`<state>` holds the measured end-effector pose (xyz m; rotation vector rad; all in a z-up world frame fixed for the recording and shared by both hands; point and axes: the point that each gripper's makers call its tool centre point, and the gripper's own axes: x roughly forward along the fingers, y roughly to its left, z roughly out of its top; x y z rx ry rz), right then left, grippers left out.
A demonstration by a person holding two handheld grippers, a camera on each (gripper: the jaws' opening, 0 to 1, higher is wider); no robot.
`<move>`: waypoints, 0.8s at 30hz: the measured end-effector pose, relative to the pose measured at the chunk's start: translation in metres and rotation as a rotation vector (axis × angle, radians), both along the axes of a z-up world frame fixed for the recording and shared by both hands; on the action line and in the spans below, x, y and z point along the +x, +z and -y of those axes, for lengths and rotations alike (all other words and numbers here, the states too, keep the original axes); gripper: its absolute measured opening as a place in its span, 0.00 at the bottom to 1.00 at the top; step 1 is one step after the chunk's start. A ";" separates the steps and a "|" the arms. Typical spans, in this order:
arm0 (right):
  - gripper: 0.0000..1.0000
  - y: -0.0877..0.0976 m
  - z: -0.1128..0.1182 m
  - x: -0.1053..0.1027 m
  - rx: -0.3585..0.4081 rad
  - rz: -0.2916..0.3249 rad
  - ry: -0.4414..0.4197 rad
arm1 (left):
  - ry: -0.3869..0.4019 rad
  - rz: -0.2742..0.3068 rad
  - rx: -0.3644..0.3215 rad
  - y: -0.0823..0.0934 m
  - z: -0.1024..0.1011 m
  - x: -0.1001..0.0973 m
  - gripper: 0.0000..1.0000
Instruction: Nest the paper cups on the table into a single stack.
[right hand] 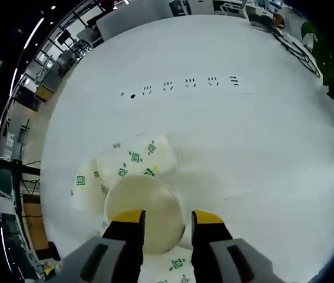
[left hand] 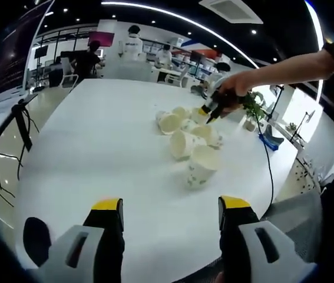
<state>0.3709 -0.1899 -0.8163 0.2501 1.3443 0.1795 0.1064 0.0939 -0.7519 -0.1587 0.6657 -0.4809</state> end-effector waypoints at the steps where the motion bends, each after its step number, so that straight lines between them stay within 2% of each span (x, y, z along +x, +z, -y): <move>1: 0.29 -0.002 0.000 -0.002 -0.001 -0.007 0.000 | 0.000 -0.001 0.000 0.000 0.000 0.000 0.64; 13: 0.12 -0.009 0.007 -0.005 -0.049 -0.005 0.000 | 0.008 -0.019 -0.014 -0.004 0.000 -0.005 0.63; 18: 0.01 -0.010 0.010 -0.003 -0.051 -0.002 -0.006 | 0.013 -0.024 -0.014 -0.007 0.000 -0.006 0.64; 24: 0.00 -0.008 0.010 -0.008 -0.041 0.000 -0.008 | 0.008 -0.023 -0.016 -0.008 0.001 -0.003 0.63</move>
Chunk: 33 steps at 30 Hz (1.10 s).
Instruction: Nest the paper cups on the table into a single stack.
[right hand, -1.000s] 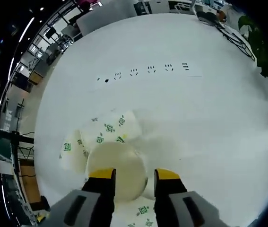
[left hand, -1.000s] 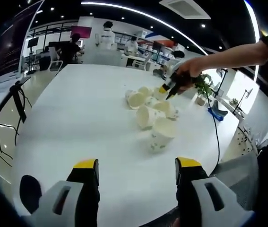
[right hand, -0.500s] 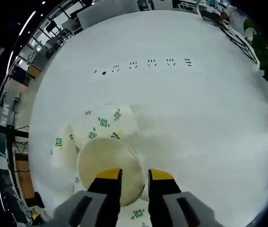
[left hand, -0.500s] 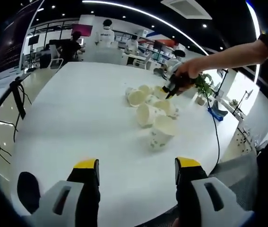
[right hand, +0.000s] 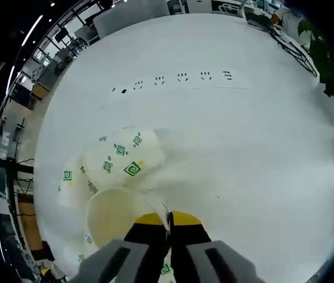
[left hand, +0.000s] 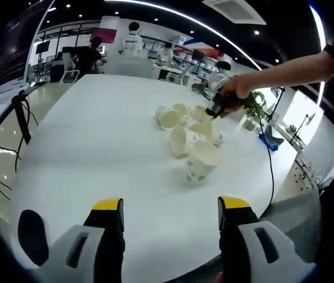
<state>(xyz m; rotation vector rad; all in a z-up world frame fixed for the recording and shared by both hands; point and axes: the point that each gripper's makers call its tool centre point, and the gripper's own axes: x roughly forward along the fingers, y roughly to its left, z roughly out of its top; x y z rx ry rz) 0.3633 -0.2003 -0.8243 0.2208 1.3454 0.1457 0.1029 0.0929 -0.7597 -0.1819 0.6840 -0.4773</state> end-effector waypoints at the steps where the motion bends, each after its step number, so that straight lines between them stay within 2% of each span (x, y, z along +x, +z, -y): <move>1: 0.00 0.000 0.001 0.000 0.001 0.001 -0.004 | -0.001 0.000 0.000 0.000 0.000 0.001 0.63; 17: 0.00 0.021 0.014 -0.008 0.010 0.038 -0.014 | -0.022 0.019 0.003 0.003 0.005 0.005 0.65; 33: 0.00 0.043 0.023 -0.012 0.013 0.075 0.017 | -0.036 0.043 -0.001 0.011 0.010 0.004 0.64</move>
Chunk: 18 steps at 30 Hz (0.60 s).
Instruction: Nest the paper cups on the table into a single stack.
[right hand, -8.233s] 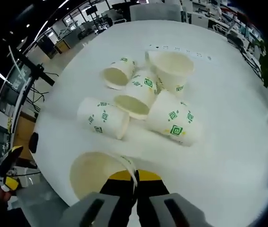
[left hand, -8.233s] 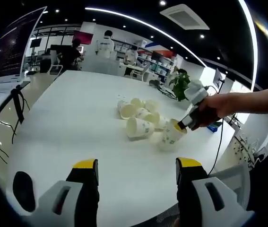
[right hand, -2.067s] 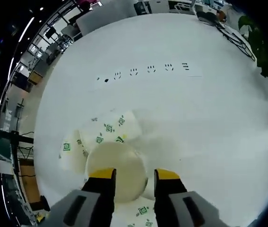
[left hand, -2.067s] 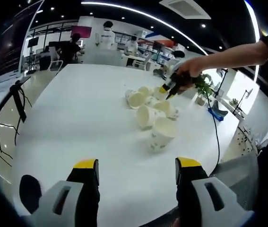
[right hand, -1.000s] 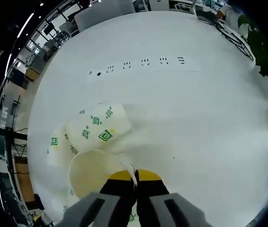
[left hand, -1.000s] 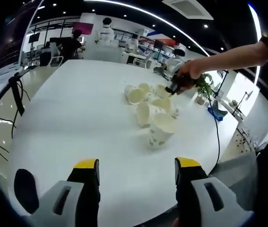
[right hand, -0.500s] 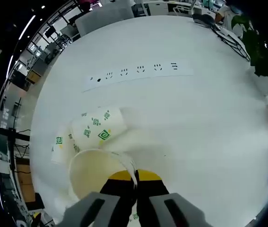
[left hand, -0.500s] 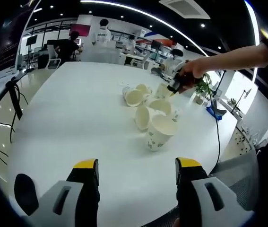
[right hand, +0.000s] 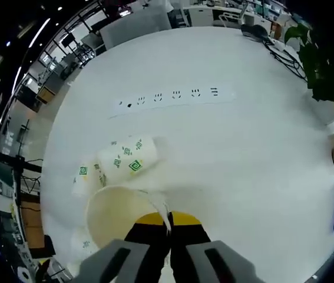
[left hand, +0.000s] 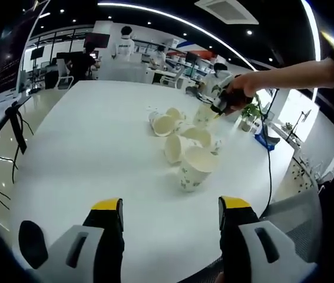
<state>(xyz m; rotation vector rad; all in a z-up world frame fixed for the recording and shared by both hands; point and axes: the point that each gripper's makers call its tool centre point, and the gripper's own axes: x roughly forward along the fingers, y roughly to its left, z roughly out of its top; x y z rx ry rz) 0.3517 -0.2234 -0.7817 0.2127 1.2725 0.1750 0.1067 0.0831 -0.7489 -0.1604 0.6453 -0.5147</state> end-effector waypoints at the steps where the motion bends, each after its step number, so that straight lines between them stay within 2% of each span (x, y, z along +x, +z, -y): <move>1: 0.00 0.001 0.000 0.000 0.000 0.001 0.005 | 0.000 0.001 -0.001 0.000 0.000 0.000 0.64; 11: 0.00 0.017 -0.008 -0.006 -0.014 0.026 0.092 | 0.001 0.011 -0.005 0.006 0.000 -0.002 0.64; 18: 0.00 0.032 -0.030 -0.022 -0.021 0.038 0.204 | -0.009 0.015 -0.007 0.010 0.004 -0.005 0.64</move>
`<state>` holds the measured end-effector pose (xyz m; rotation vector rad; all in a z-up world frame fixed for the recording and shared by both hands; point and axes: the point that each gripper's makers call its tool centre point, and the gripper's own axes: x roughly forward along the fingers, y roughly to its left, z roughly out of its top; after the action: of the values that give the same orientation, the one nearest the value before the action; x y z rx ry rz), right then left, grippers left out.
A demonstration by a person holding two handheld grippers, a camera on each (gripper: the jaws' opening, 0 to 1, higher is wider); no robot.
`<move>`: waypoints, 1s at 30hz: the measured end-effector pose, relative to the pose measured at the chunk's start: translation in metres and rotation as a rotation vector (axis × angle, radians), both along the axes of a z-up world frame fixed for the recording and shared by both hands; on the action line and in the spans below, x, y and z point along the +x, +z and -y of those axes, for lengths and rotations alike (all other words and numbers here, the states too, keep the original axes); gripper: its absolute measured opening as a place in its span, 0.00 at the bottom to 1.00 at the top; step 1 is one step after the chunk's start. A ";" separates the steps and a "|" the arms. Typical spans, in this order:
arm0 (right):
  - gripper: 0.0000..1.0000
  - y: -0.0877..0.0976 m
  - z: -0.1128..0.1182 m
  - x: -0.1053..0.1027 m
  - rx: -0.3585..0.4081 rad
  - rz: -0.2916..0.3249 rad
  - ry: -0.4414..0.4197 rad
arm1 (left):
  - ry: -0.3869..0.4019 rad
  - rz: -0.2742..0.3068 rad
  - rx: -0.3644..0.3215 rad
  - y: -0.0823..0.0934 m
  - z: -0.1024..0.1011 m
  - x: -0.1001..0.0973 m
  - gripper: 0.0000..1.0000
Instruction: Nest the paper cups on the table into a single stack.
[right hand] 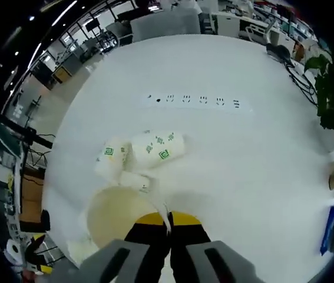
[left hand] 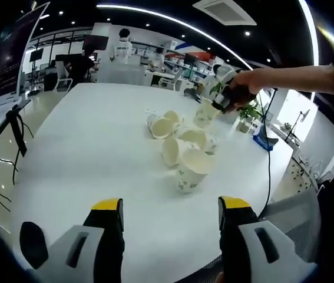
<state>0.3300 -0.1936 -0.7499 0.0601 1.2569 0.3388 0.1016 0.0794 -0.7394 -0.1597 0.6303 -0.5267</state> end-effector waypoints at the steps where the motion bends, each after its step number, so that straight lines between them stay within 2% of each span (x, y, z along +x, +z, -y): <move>1: 0.00 0.002 -0.003 -0.001 -0.001 0.002 0.012 | -0.001 0.000 -0.001 0.000 0.000 0.000 0.64; 12: 0.00 0.024 -0.046 -0.020 0.008 0.037 0.176 | -0.016 0.007 -0.003 0.003 0.006 0.000 0.64; 16: 0.00 0.030 -0.065 -0.030 0.010 0.048 0.275 | -0.017 0.006 -0.003 0.002 0.006 -0.001 0.64; 20: 0.00 0.035 -0.080 -0.040 0.026 0.045 0.332 | -0.019 0.004 -0.004 0.002 0.006 -0.002 0.64; 24: 0.00 0.041 -0.104 -0.065 0.031 0.037 0.445 | -0.028 0.003 -0.001 0.002 0.009 -0.002 0.64; 28: 0.00 0.040 -0.118 -0.077 0.034 0.025 0.528 | -0.032 0.006 -0.002 0.002 0.010 0.001 0.64; 30: 0.00 0.041 -0.125 -0.090 0.024 0.023 0.569 | -0.033 0.009 -0.001 0.003 0.010 0.003 0.64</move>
<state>0.2400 -0.0689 -0.7085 -0.2860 1.2321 0.8422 0.1045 0.0698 -0.7368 -0.1483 0.6250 -0.5593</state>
